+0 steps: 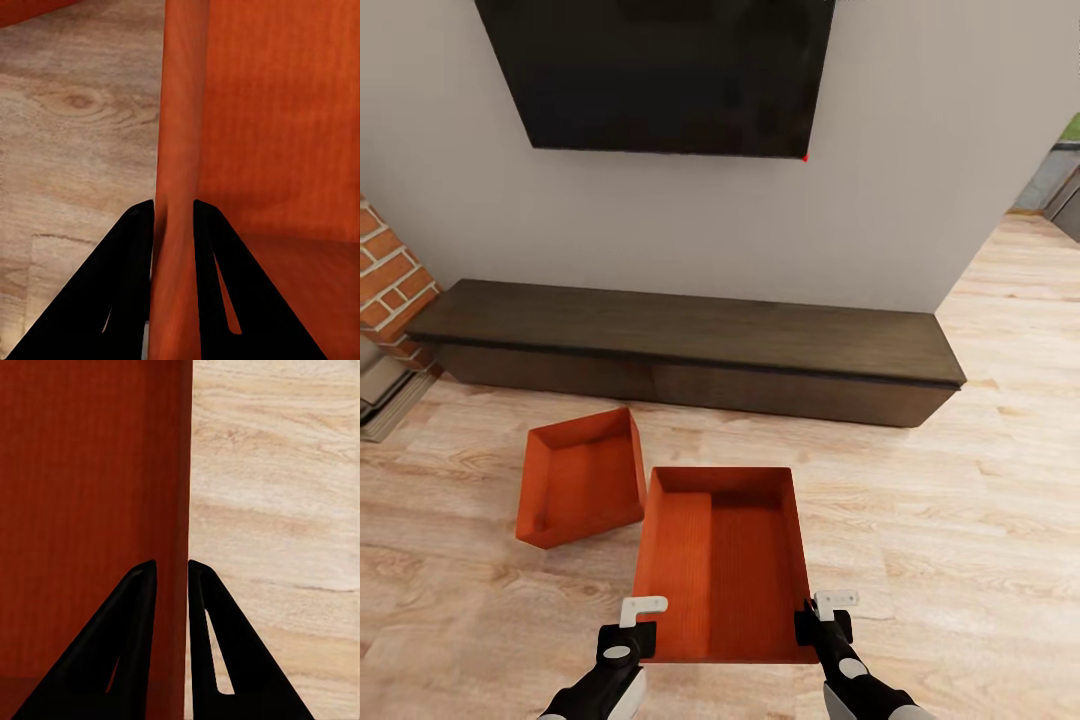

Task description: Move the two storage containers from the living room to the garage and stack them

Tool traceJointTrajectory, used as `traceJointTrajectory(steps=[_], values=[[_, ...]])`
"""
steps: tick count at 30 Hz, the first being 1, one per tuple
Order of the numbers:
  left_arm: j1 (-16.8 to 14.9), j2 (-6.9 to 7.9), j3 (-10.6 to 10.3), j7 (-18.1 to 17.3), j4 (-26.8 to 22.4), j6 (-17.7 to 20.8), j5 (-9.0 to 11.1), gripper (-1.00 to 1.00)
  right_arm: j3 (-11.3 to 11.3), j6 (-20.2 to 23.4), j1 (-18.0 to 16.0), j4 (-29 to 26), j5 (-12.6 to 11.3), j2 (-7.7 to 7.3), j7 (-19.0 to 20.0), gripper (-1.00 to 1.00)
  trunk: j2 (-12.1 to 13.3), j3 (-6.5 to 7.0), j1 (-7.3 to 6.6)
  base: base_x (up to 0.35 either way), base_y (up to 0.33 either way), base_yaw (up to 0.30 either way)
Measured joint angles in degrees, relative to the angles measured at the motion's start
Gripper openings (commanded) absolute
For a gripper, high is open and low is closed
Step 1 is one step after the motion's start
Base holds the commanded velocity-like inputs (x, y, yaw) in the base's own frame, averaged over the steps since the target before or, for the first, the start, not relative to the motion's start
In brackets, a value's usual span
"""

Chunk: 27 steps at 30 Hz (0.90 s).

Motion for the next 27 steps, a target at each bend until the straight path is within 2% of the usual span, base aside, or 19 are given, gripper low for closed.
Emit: traceJointTrajectory(steps=[27], values=[[0.0,0.00,0.0,0.0,0.1,0.0,0.0,-1.00,-0.1,0.2,0.0,0.0,0.1,0.00,0.1,-1.00,10.8,4.85,-5.93,0.000,0.000,0.000]])
